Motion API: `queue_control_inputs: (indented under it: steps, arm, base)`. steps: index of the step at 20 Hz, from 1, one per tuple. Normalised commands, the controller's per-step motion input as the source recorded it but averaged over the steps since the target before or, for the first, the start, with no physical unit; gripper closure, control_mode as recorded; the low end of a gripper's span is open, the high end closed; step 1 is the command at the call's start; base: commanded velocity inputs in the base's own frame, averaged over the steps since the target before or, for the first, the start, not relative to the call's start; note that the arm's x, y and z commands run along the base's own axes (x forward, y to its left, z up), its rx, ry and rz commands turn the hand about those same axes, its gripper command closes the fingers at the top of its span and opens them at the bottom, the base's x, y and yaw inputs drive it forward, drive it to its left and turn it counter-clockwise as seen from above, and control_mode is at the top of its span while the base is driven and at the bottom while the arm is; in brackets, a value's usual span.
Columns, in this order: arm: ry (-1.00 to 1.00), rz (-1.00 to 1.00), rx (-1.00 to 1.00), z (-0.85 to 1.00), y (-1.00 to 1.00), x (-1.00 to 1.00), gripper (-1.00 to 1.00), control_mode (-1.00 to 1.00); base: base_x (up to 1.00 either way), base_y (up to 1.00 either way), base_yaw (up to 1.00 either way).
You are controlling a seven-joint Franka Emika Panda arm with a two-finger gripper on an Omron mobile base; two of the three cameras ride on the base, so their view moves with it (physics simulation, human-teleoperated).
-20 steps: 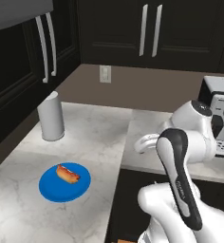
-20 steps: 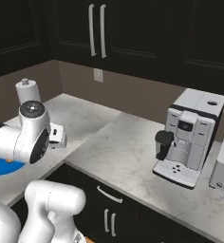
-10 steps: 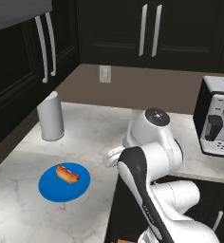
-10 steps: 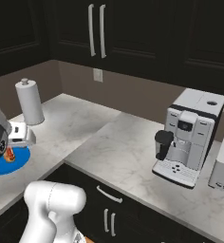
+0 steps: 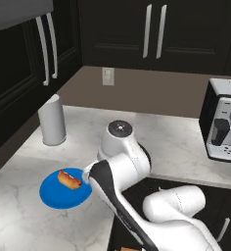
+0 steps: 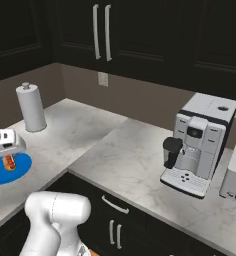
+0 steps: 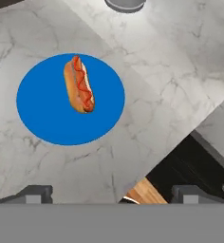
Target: Place the cold items (mushroom and tomato) from the fridge in one tupperware on the dining counter. Place the warm items (kebab skewer and hot dog) in the stove area in another tupperware.
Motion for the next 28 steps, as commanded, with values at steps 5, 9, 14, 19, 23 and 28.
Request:
queue_control_inputs:
  steps: [5,9,14,19,23,28]
  arm:
    - [0.19,0.17,-0.03,-0.33,0.61,0.42,-1.0,-1.0]
    - [0.06,0.07,-0.02,-0.47,0.58,0.28,-1.0,-1.0]
    - [-0.01,0.0,0.0,-0.38,0.47,0.47,-1.0,-1.0]
    - [0.01,0.0,0.0,-0.5,0.35,0.53,-1.0,-1.0]
    - [0.04,0.0,0.0,-0.48,0.24,0.59,-1.0,-1.0]
    - [0.06,0.0,-0.02,-0.53,0.14,0.35,-1.0,-1.0]
  base:
    - [0.0,0.0,0.0]
    - [0.0,0.0,0.0]
    - [0.0,0.0,0.0]
    - [0.0,0.0,0.0]
    - [0.0,0.0,0.0]
    - [0.0,0.0,0.0]
